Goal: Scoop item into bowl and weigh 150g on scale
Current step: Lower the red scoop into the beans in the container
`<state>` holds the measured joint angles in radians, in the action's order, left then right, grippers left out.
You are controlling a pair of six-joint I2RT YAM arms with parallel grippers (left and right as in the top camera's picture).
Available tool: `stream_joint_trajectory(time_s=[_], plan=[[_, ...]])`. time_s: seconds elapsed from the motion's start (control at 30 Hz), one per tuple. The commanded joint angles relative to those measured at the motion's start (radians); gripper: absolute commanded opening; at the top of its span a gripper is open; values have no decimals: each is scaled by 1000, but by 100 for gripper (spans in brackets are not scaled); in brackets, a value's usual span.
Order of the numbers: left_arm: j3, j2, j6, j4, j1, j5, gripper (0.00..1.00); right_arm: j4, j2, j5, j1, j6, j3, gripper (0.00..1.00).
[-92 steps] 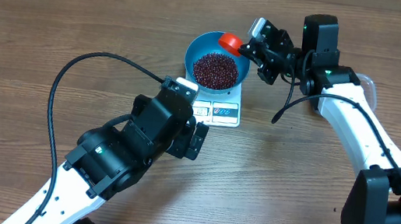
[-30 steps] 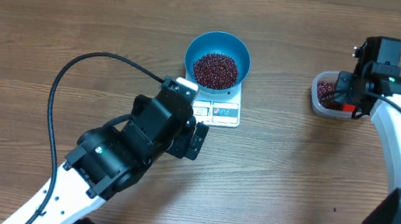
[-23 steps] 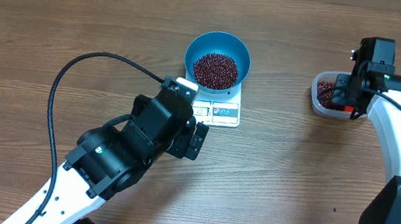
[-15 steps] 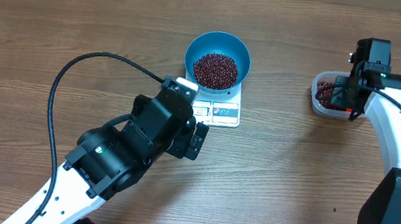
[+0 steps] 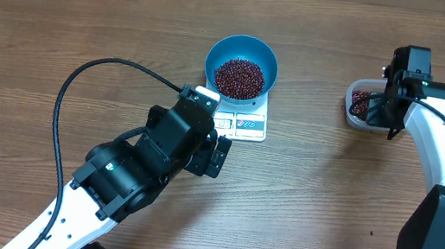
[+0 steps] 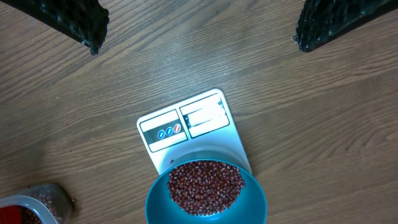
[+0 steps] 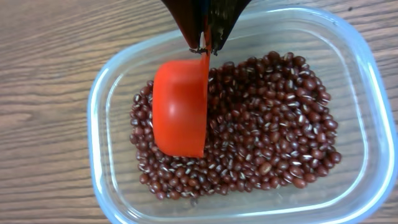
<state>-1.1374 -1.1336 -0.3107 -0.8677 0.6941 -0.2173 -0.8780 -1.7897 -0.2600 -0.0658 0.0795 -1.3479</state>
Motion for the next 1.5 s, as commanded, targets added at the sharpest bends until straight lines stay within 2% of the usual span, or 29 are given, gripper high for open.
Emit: stream_joint_trajectory(time_s=[0.0,0.6,1.47], plan=[[2,-5,19,4,0,5,100,16,-13,90,-9,34,8,4],[2,-5,19,4,0,5,99,59,-13,264,-9,33,8,4],[2,-5,19,4,0,5,100,50,-37,352,-10,34,8,4]])
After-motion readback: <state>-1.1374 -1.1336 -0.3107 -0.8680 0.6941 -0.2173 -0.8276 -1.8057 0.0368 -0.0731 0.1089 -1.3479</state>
